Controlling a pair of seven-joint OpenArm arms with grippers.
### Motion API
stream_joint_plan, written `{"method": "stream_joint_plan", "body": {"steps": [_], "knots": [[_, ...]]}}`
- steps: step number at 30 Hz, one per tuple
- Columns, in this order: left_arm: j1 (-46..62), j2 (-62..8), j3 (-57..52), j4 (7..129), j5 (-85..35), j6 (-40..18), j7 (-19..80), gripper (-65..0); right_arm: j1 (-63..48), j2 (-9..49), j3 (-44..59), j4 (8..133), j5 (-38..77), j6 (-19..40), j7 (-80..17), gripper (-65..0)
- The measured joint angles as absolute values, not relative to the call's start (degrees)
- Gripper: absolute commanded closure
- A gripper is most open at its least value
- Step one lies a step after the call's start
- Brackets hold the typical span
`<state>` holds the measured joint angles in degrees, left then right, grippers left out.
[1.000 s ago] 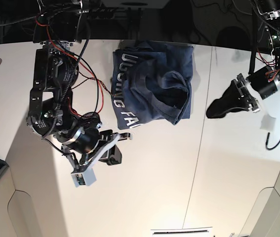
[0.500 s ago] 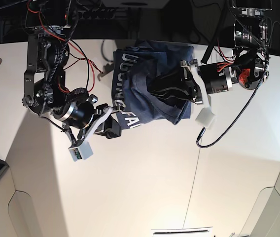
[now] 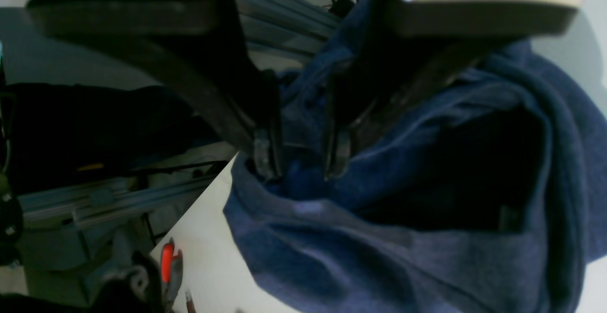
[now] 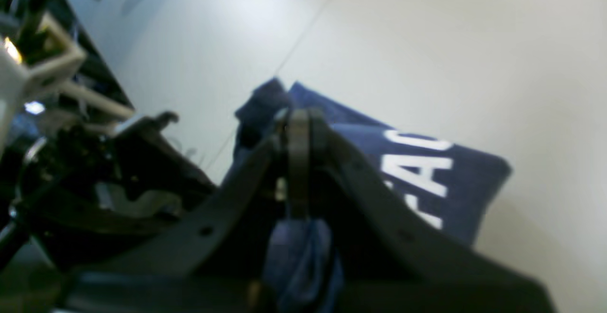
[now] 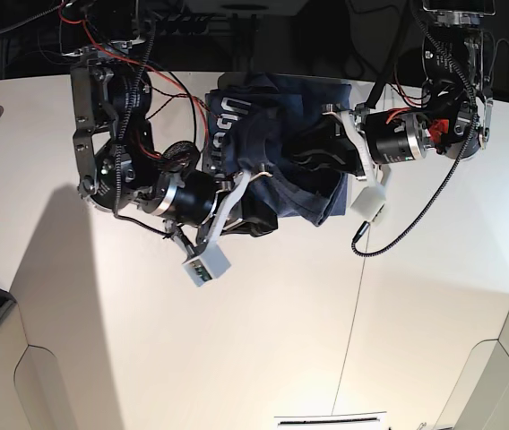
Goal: Layout the t-shirt on the table in an organized manner, then fold the t-shirt properly
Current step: 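Grasp the folded bundle with the left gripper and press it flat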
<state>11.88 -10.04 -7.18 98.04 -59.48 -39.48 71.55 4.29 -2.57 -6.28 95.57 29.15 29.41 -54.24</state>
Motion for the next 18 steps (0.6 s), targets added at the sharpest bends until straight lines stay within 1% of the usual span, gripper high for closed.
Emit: {"method": "stream_joint_plan", "body": {"steps": [6, 7, 8, 11, 18], "knots": [[13.82, -10.02, -7.18, 98.02, -59.44, -39.48, 71.77, -17.9, 4.29, -2.55, -8.75, 95.57, 27.14, 29.41, -54.06, 0.0], [13.78, -10.02, -7.18, 98.02, -59.44, -39.48, 71.72, -16.1, 4.29, -2.55, -8.75, 95.55, 26.85, 29.41, -54.06, 0.0], [13.74, -10.11, -7.18, 98.04, -59.48, -39.48, 71.70, -13.0, 4.32, -2.55, -8.75, 95.31, 26.11, 29.39, -53.58, 0.0], [13.85, -10.15, -7.18, 98.02, -59.42, -39.48, 71.75, -0.4, 4.36, -2.52, -8.75, 92.95, 24.43, 29.36, -52.47, 0.0], [13.93, -10.31, -7.18, 98.02, -59.42, -39.48, 73.76, 0.0, 4.32, -2.55, -8.75, 83.79, 23.53, 29.36, -50.00, 0.0]]}}
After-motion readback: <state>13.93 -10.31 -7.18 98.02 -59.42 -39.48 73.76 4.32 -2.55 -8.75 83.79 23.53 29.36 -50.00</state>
